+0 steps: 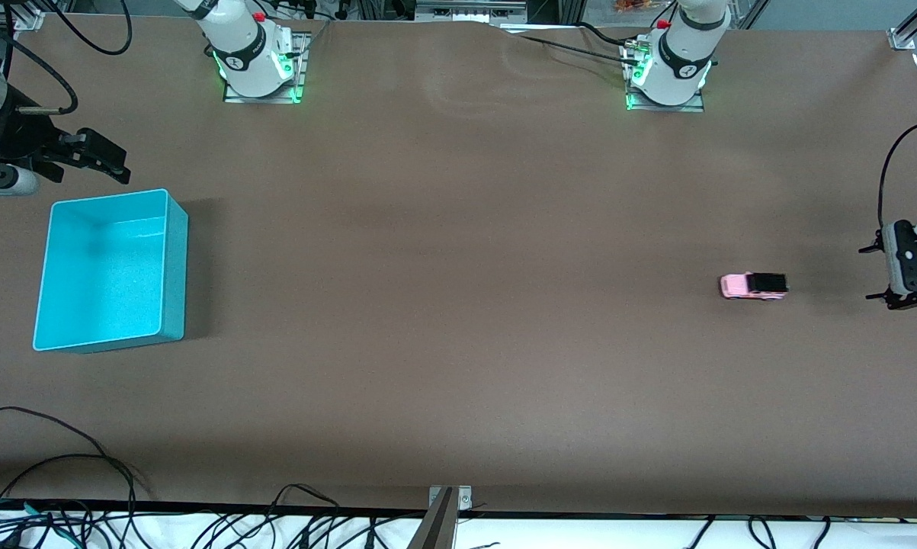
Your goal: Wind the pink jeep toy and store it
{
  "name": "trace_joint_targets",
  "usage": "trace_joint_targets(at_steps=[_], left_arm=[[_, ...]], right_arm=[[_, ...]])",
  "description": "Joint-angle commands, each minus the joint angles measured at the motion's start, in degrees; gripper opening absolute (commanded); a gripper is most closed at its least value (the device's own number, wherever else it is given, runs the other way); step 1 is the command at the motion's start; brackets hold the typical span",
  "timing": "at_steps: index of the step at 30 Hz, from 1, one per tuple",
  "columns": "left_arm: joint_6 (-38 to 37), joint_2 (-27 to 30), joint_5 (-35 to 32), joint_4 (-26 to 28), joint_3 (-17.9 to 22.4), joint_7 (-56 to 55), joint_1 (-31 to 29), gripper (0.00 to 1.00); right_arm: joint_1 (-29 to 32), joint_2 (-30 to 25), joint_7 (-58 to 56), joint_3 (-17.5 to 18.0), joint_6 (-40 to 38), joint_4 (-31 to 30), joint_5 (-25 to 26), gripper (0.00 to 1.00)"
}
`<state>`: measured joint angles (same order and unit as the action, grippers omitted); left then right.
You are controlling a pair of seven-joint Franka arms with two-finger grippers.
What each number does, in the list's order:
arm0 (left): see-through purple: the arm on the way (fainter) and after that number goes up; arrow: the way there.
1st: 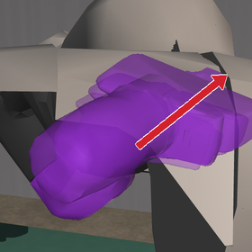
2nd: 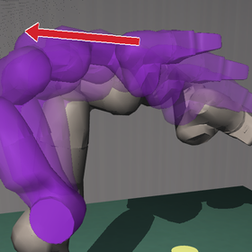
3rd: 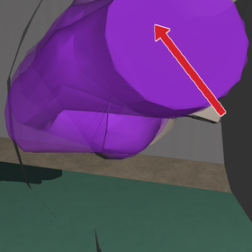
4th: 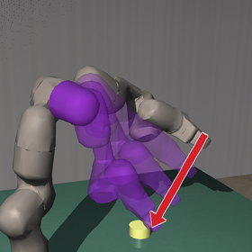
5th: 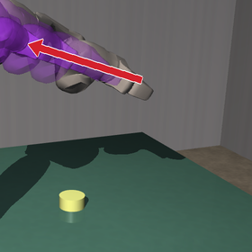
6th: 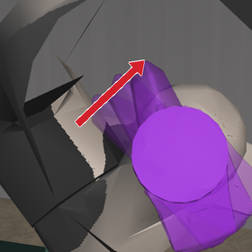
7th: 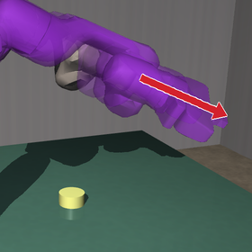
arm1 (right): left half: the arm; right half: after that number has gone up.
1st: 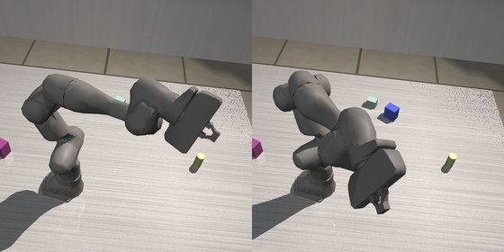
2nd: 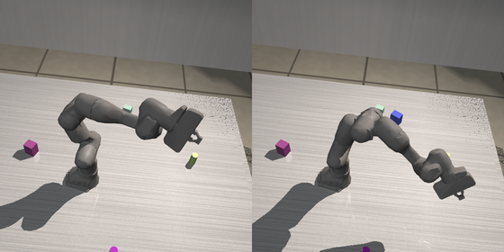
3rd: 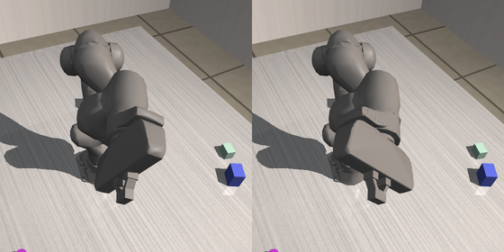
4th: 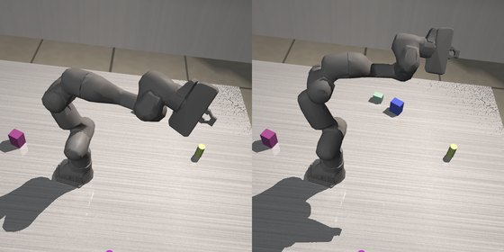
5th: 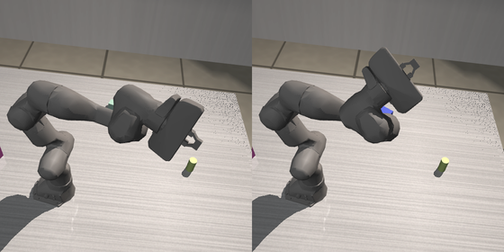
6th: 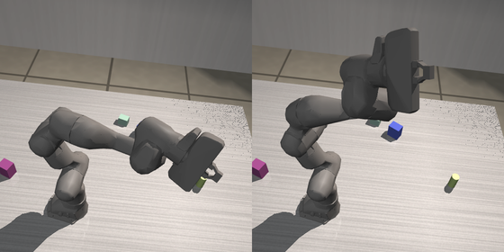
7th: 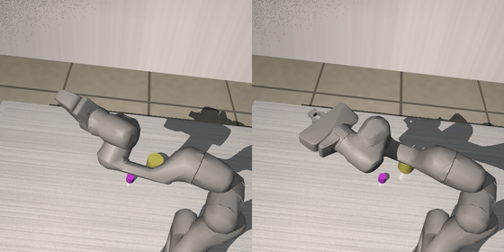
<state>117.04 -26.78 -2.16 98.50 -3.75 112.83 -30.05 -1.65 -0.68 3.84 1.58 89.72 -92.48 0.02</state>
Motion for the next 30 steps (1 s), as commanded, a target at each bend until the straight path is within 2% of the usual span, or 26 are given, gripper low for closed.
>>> trace_joint_targets(at_steps=[1, 16, 30], left_arm=[[-8.92, 2.70, 0.41, -4.26, 0.05, -7.17, 2.97, 1.00], [-30.28, 3.31, 0.32, -19.74, -0.12, -30.99, 11.85, 1.00], [-36.88, 11.31, -1.70, -20.36, -0.21, -47.61, 15.02, 1.00]], right_arm=[[-0.02, 0.59, 0.20, 0.09, -0.16, 1.25, 0.60, 1.00], [-0.02, 0.59, 0.20, 0.00, -0.16, 1.25, 0.69, 1.00], [-0.02, 0.86, 0.20, 0.00, -0.16, 1.25, 0.69, 1.00]])
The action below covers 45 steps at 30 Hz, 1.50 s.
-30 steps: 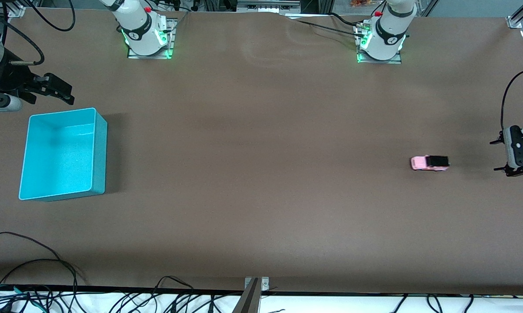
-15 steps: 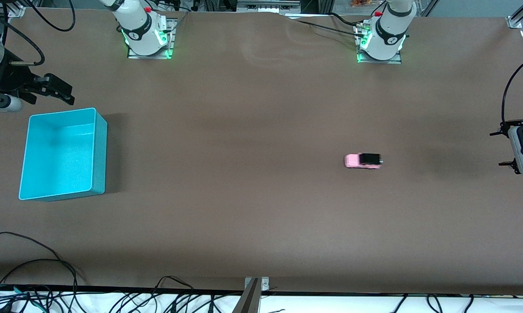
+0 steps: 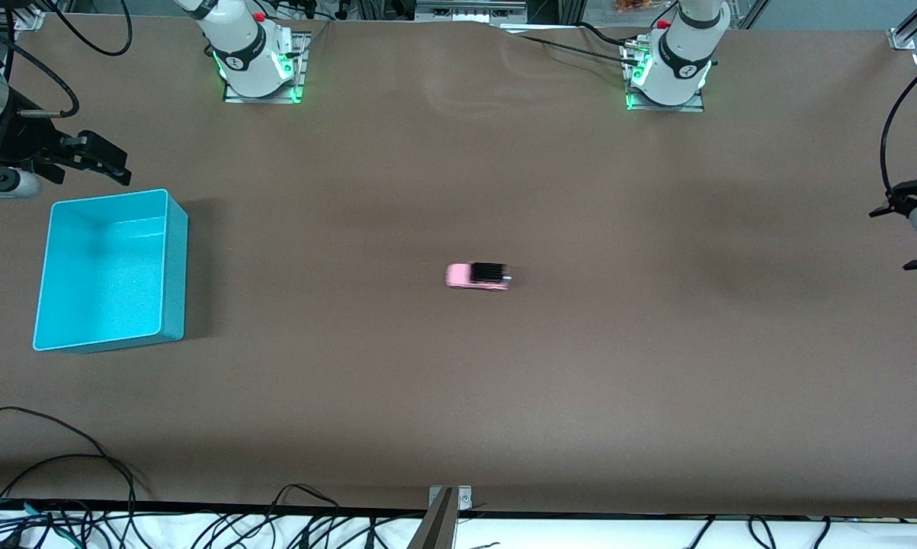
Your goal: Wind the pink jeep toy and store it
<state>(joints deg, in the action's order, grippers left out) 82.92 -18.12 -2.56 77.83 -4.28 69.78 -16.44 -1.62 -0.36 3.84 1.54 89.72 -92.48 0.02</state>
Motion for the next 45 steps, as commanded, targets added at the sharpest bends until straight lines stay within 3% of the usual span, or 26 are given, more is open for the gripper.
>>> trace_joint_targets(at_steps=[1, 12, 23, 29, 32, 39, 40, 45], left_arm=[[-3.29, 2.82, -1.22, 0.22, 0.32, -4.74, 1.59, 1.00], [-4.96, 5.45, -1.31, 0.22, 0.58, -9.30, 3.17, 1.00], [-4.52, 13.02, -1.22, 7.78, 1.73, -19.23, 7.29, 1.00], [2.22, 15.21, -0.52, 12.77, 10.42, -22.49, 13.80, 1.00], [6.45, 16.44, 0.45, 15.68, 11.22, -23.98, 13.98, 1.00], [7.78, 19.16, 2.12, 19.81, 11.22, -39.43, 14.77, 1.00], [8.04, 21.69, 2.03, 21.82, 10.96, -46.76, 17.38, 1.00], [7.96, 23.04, 2.03, 22.54, 8.68, -52.72, 18.29, 1.00]], right_arm=[[-0.05, 0.53, 0.20, 0.05, -0.16, 1.25, 0.68, 1.00], [-0.05, 0.53, 0.20, 0.05, -0.16, 1.25, 0.60, 1.00], [-0.05, 0.53, 0.20, 0.05, -0.16, 1.25, 0.68, 1.00], [-0.05, 0.53, 0.20, 0.05, -0.16, 1.25, 0.68, 1.00], [0.04, 0.53, 0.20, 0.05, -0.16, 1.25, 0.68, 1.00], [0.04, 0.53, 0.20, 0.05, -0.16, 1.25, 0.68, 1.00], [0.04, 0.53, 0.20, 0.05, -0.16, 1.25, 0.60, 1.00], [-0.05, 0.53, 0.20, 0.05, -0.16, 1.25, 0.60, 1.00]])
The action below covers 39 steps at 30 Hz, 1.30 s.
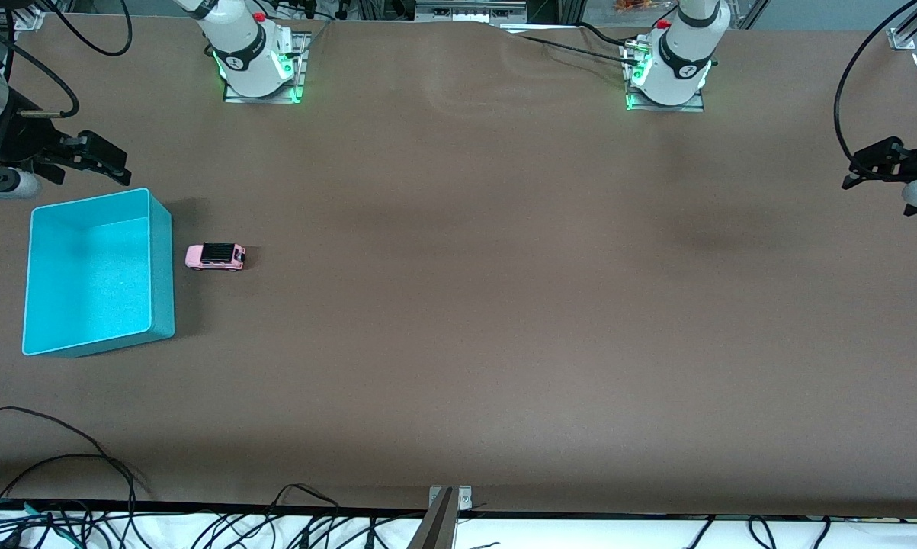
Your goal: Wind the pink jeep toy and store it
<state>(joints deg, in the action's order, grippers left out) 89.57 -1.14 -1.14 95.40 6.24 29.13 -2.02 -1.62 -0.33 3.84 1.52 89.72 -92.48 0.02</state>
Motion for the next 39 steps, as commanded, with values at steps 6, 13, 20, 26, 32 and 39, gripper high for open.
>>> trace_joint_targets(at_steps=[6, 13, 20, 26, 32, 39], left_arm=[[0.61, 7.12, 0.61, 4.80, -8.25, -18.85, 2.72, 1.00], [0.61, 6.85, 0.70, 4.00, -10.36, -19.99, 2.72, 1.00], [-2.11, 3.61, 0.70, -0.65, -14.40, -22.10, 0.01, 1.00], [-2.82, 2.98, 0.87, -1.36, -15.64, -22.28, -0.88, 1.00], [-3.70, 2.90, 1.40, -1.80, -15.55, -22.28, -0.97, 1.00], [-3.70, 2.37, 1.66, -4.07, -15.55, -22.98, -0.10, 1.00]], right_arm=[[0.04, 0.51, 0.20, -0.02, -0.16, 1.25, 0.68, 1.00], [-0.31, 0.51, 1.87, 0.33, -0.42, 1.25, 1.56, 1.00], [-0.76, 0.60, 4.77, 0.42, -0.25, 1.34, 1.21, 1.00], [-0.58, 0.77, 4.60, 0.24, -0.51, 1.25, 1.39, 1.00], [-0.40, 1.91, 4.51, 0.06, -0.34, 1.25, 1.03, 1.00], [-0.23, 2.88, 4.86, 0.07, -0.16, 1.25, 0.95, 1.00]])
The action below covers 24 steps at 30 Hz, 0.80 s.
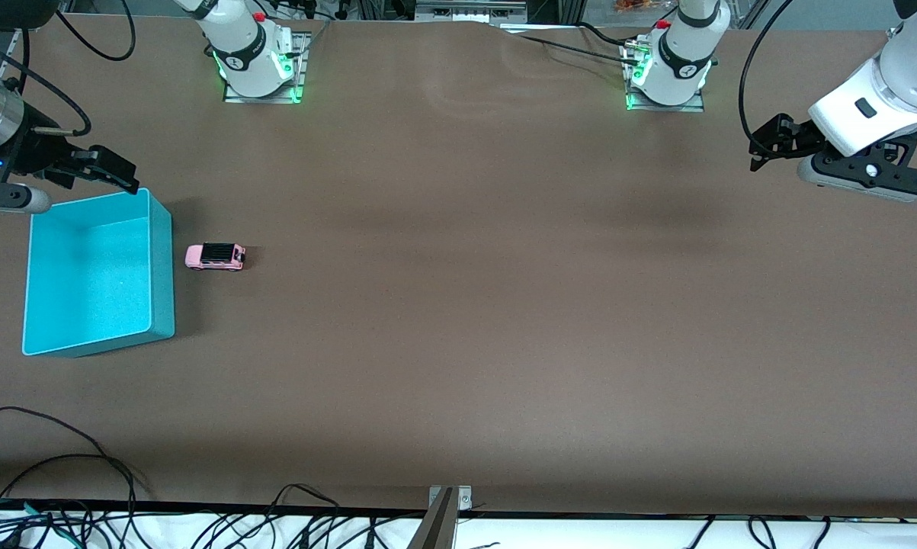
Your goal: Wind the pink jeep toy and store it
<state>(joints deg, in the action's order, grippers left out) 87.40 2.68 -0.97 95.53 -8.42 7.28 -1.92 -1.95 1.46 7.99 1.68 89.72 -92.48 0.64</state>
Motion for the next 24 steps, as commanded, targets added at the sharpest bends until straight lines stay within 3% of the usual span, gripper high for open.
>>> trace_joint_targets(at_steps=[1, 8, 24], left_arm=[[-1.53, -1.79, 1.41, -5.86, -0.90, -1.65, -0.19, 1.00], [-5.83, -2.06, 1.58, -6.76, -0.81, -2.27, -1.07, 1.00], [-5.22, -2.15, 2.81, -6.94, -0.63, -4.47, -2.39, 1.00]], right_arm=[[0.19, 1.18, 0.46, -0.10, -0.16, 1.33, 0.32, 1.00], [0.10, 1.62, 0.80, -0.19, 1.85, -0.24, 0.32, 1.00], [0.54, 1.62, -0.07, -0.28, 18.99, -15.88, 0.41, 1.00]])
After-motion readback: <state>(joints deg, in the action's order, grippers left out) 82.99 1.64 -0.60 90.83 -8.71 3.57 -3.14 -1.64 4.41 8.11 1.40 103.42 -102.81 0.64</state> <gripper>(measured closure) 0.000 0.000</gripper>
